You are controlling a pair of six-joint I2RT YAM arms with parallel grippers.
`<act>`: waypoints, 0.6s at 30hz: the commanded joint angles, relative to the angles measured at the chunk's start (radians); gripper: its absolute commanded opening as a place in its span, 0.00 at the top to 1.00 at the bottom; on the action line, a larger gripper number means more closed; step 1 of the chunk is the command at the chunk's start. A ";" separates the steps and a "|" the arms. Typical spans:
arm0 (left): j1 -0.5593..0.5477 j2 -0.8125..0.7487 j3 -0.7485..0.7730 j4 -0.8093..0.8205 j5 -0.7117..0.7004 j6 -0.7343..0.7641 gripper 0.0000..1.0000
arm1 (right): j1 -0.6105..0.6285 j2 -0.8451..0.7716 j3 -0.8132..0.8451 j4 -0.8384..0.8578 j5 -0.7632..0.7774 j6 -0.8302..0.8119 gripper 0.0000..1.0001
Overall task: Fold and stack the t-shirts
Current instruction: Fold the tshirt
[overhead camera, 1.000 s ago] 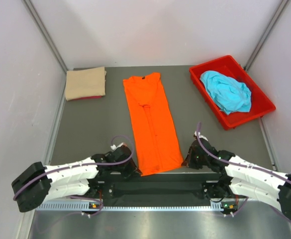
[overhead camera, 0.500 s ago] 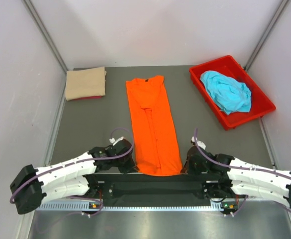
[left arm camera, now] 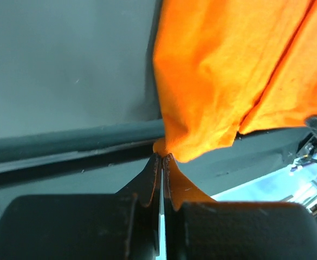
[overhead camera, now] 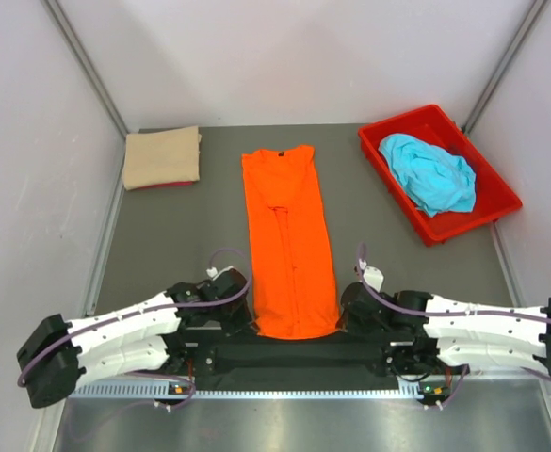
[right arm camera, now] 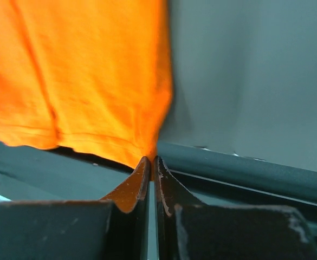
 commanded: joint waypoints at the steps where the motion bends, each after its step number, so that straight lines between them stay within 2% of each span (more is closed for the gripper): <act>1: -0.001 0.058 0.028 0.089 0.010 0.034 1.00 | -0.010 0.035 0.101 -0.020 0.078 -0.066 1.00; 5: 0.057 0.124 0.106 0.047 0.007 0.111 1.00 | -0.090 0.105 0.195 -0.033 0.073 -0.180 1.00; 8: 0.193 0.153 0.146 0.061 0.019 0.178 1.00 | -0.199 0.157 0.238 0.016 0.011 -0.298 1.00; 12: 0.353 0.285 0.232 0.093 0.088 0.284 1.00 | -0.311 0.278 0.343 0.050 -0.032 -0.448 1.00; 18: 0.486 0.535 0.524 0.041 0.064 0.413 1.00 | -0.475 0.514 0.567 0.082 -0.104 -0.675 1.00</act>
